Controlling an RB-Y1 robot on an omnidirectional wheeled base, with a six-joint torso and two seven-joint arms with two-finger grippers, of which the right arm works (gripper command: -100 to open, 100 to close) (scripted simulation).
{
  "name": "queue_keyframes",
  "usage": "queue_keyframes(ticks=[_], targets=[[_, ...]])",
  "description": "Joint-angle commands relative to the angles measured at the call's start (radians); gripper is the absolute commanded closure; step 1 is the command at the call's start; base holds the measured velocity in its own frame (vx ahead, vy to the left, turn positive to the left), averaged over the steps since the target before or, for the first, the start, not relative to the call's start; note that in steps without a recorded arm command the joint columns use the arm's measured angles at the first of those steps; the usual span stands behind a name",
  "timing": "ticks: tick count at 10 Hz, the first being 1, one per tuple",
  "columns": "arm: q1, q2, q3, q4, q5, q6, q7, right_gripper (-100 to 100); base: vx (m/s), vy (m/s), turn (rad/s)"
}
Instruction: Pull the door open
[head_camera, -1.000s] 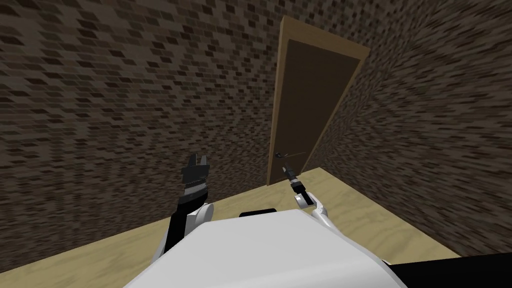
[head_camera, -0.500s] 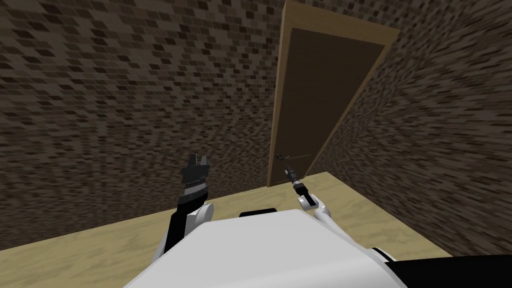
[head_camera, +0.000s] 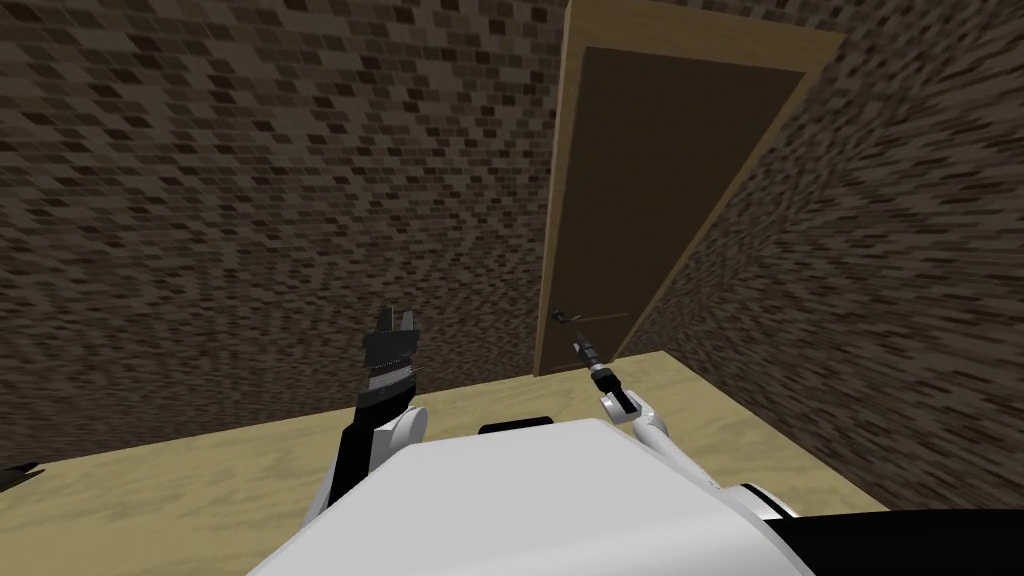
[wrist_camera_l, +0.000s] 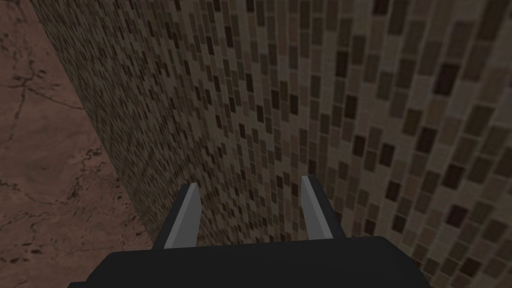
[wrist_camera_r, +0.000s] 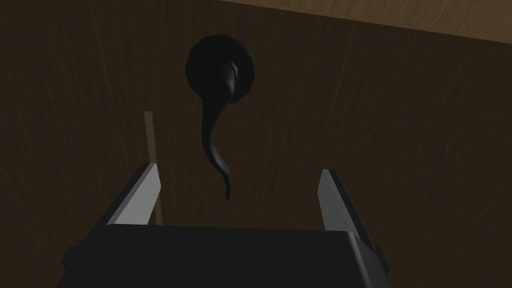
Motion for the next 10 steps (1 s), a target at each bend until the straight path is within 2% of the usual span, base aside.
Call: queue_keyframes(ticks=[1, 2, 4, 5, 10], targets=[[-0.005, -0.009, 0.002, 0.028, -0.003, -0.006, -0.005, -100, 0.013, -0.086, 0.089], [-0.015, -0.018, 0.003, 0.063, -0.006, -0.012, -0.01, -100, 0.03, -0.107, 0.105], [-0.023, -0.026, 0.005, 0.094, -0.008, -0.018, -0.014, -100, 0.013, -0.087, 0.08], [-0.016, -0.023, 0.004, 0.074, -0.008, -0.012, -0.012, -100, 0.004, -0.034, 0.014], [-0.024, -0.029, -0.039, 0.13, -0.026, -0.031, -0.01, -100, 0.18, -0.008, 0.124]])
